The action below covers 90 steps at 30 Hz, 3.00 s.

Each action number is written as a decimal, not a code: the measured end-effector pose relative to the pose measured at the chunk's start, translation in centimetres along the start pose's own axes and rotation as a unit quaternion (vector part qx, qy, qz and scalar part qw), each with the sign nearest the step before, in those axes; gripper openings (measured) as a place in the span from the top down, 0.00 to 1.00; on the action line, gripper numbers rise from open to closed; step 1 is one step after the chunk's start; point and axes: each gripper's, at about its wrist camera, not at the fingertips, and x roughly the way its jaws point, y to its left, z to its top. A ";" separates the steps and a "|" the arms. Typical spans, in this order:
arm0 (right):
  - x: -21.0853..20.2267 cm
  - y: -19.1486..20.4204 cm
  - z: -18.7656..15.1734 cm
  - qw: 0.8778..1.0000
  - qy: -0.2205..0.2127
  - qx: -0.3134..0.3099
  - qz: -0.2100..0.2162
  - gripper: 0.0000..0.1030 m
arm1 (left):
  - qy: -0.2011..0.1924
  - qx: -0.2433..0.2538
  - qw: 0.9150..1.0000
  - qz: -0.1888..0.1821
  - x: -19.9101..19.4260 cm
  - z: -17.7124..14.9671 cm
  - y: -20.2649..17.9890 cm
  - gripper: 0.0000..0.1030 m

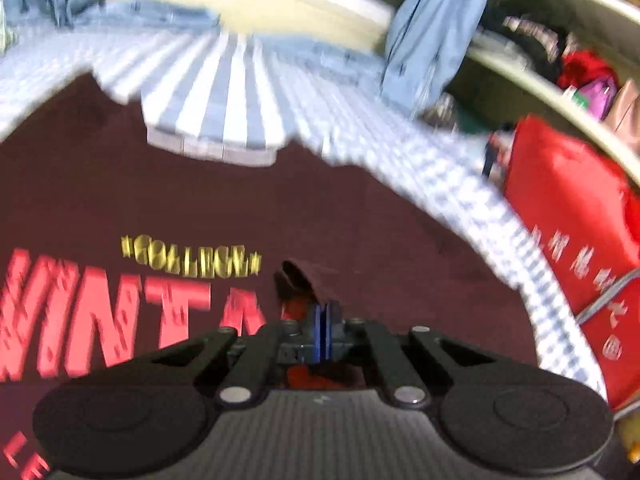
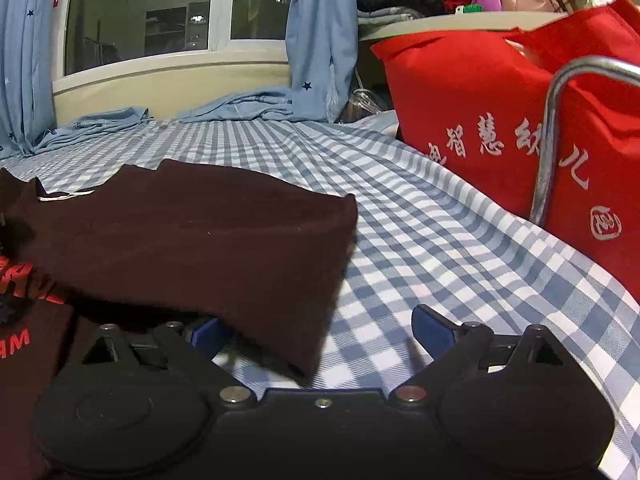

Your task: Fold small clothes

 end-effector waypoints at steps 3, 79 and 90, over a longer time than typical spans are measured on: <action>0.2 1.2 0.3 0.999 -0.008 -0.020 -0.024 0.05 | -0.033 0.015 0.999 0.016 -1.6 1.4 0.0 1.00; 9.1 -5.5 7.0 0.978 0.032 0.141 0.150 0.91 | -0.017 0.085 0.994 0.070 0.8 -2.8 3.3 0.74; 9.3 -5.5 7.7 0.996 0.009 0.076 0.051 0.54 | -0.026 0.032 0.998 0.051 -5.3 -2.2 4.7 0.09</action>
